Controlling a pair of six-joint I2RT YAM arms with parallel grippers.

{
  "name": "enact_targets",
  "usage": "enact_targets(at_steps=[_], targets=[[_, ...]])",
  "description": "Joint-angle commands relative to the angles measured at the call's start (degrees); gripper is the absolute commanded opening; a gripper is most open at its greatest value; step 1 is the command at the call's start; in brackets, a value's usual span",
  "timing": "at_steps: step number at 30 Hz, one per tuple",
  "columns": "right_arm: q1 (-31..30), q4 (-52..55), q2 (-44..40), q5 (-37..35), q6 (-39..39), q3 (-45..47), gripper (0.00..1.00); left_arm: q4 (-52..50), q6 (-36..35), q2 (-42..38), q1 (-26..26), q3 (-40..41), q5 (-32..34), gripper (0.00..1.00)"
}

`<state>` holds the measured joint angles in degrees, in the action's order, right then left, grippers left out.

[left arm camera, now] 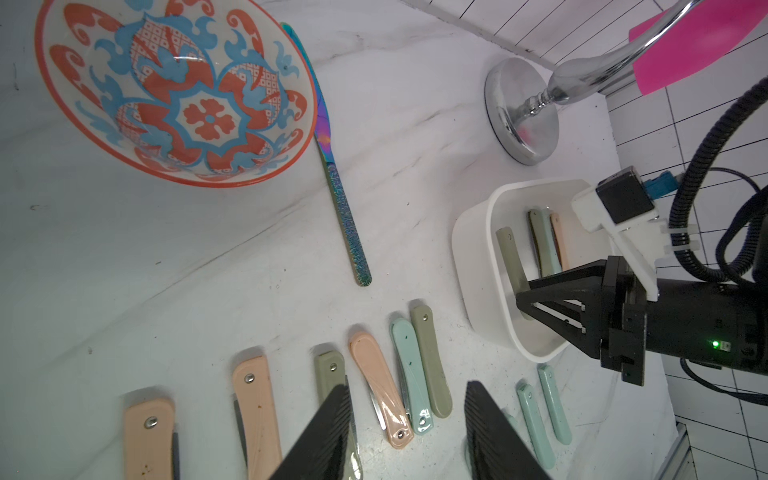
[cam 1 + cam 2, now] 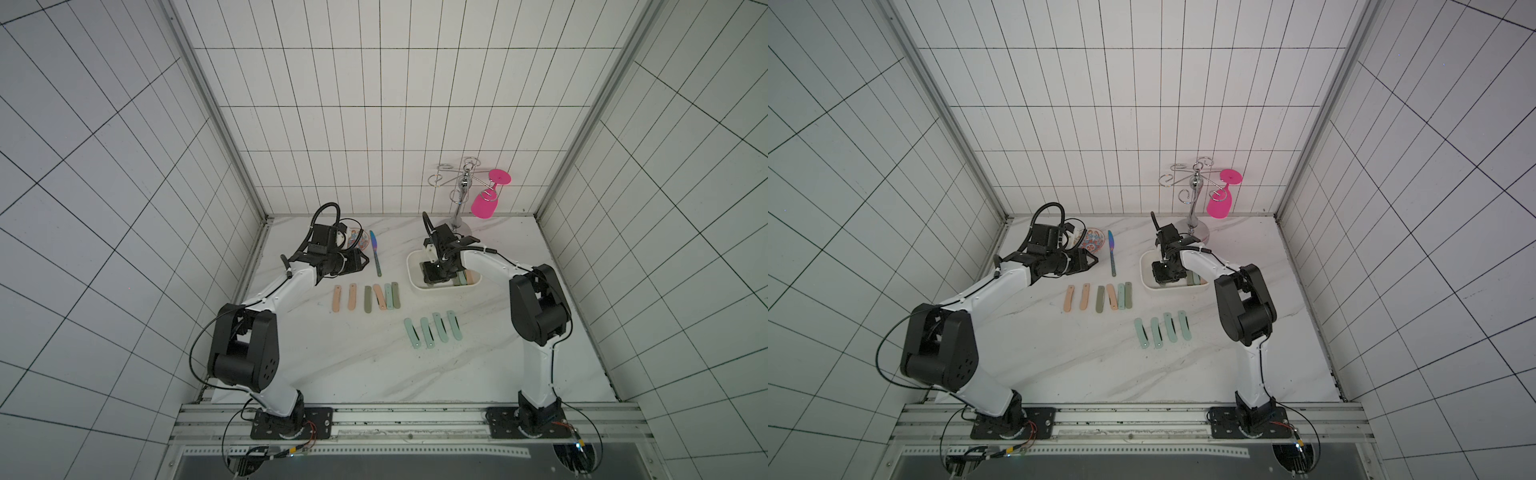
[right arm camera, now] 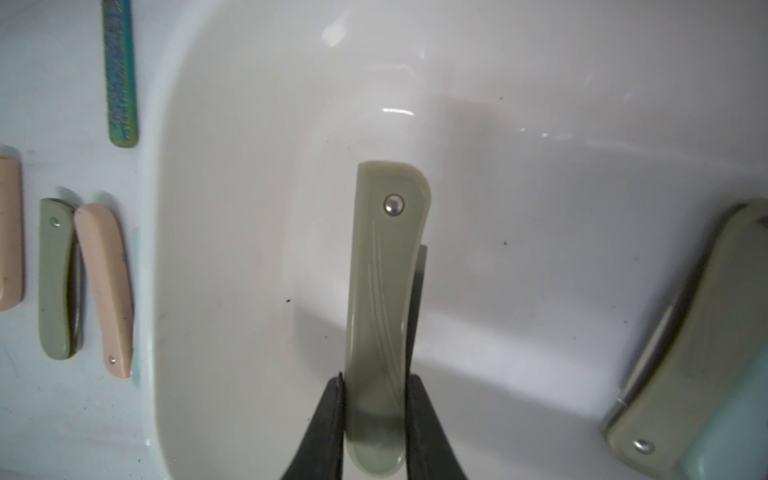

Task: Take the fruit knife out of the storage box
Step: Pick up the fruit knife from the storage box.

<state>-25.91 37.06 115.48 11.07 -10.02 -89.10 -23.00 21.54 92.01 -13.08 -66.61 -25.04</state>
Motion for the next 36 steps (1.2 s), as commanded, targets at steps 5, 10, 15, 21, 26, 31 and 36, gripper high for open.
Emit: enact_targets(at_steps=[5,10,15,21,26,31,36], targets=[[-0.32,0.85,-7.01,4.32,0.27,0.04,0.0,7.82,6.21,-2.54,-1.06,0.98,-7.32,0.48],[-1.61,0.83,-10.47,7.82,0.0,0.41,0.0,14.23,11.89,-1.8,-2.5,2.24,-11.88,0.48],[-3.81,0.34,-12.98,9.86,-0.33,0.92,0.0,18.08,15.11,0.12,-4.78,2.28,-14.02,0.49],[-5.77,0.13,-13.47,11.59,-1.01,0.44,0.0,21.65,17.99,2.22,-6.47,2.36,-15.13,0.49],[-6.95,-0.05,-12.76,12.5,-1.23,-0.89,0.0,23.0,19.1,4.03,-7.43,2.29,-15.0,0.49],[-7.63,-0.01,-12.52,12.79,-1.32,-1.78,0.0,23.32,19.35,5.59,-8.08,1.77,-14.77,0.49],[-7.97,-0.06,-12.5,13.0,-1.32,-2.04,0.0,24.4,20.4,6.85,-8.84,1.35,-15.04,0.49]])
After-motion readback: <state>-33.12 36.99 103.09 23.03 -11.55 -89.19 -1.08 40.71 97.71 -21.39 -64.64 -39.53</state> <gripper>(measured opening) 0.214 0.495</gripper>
